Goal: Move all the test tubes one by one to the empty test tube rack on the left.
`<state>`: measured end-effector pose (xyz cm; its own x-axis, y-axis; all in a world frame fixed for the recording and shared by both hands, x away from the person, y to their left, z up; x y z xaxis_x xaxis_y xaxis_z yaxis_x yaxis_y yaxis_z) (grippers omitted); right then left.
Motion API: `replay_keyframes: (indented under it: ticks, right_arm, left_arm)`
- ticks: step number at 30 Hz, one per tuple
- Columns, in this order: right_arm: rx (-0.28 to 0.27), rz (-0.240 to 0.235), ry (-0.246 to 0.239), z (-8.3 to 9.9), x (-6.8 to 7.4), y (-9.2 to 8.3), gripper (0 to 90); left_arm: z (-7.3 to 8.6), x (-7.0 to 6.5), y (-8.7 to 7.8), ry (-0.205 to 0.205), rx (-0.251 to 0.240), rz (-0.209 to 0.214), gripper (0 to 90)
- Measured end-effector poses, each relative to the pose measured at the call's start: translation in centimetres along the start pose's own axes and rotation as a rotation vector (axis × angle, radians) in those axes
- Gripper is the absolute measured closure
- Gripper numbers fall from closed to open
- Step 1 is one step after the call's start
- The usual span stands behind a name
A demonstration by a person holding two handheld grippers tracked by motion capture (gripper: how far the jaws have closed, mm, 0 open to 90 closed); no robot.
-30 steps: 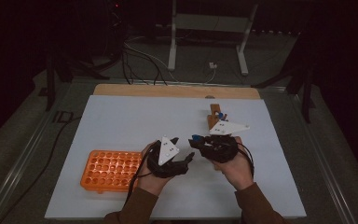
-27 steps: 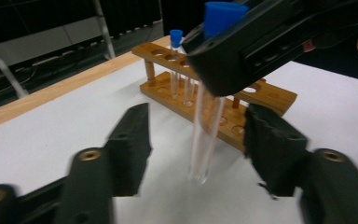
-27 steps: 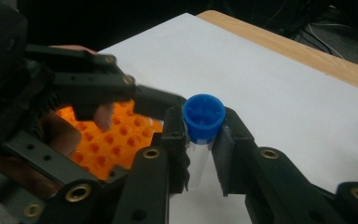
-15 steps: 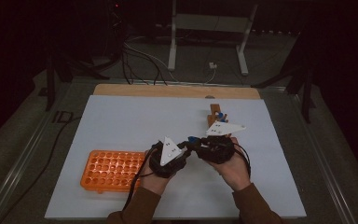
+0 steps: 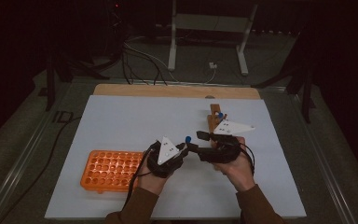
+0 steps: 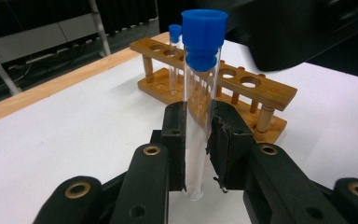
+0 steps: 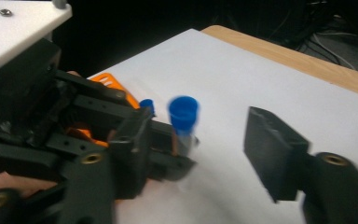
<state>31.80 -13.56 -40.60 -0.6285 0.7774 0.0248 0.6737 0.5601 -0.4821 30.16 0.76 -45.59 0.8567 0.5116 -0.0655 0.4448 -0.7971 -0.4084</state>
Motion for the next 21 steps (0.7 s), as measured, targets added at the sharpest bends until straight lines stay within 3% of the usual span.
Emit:
replay_keyframes:
  ticks: [10,21]
  right_arm:
    - [-0.001,0.085,0.009,1.0,-1.7,-0.2,15.0]
    - [0.02,0.178,-0.001,2.8,-3.3,0.0,1.6]
  left_arm:
    - [0.8,0.9,-1.7,-0.036,-0.019,-0.006,77.0]
    - [2.0,2.0,-3.8,-0.065,-0.032,-0.02,77.0]
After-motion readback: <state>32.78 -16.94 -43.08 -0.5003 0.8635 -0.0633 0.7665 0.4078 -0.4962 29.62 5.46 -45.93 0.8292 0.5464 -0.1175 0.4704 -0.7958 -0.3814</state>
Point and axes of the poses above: each handheld gripper's, and its own axes: y roughly forward along the jaws, z roughly out of its underside, x roughly to its left, the point moved 5 cm from there along y, roughly forward along the jaws, and after that the axes turned 14 degrees about z, right-handed, at the moved point
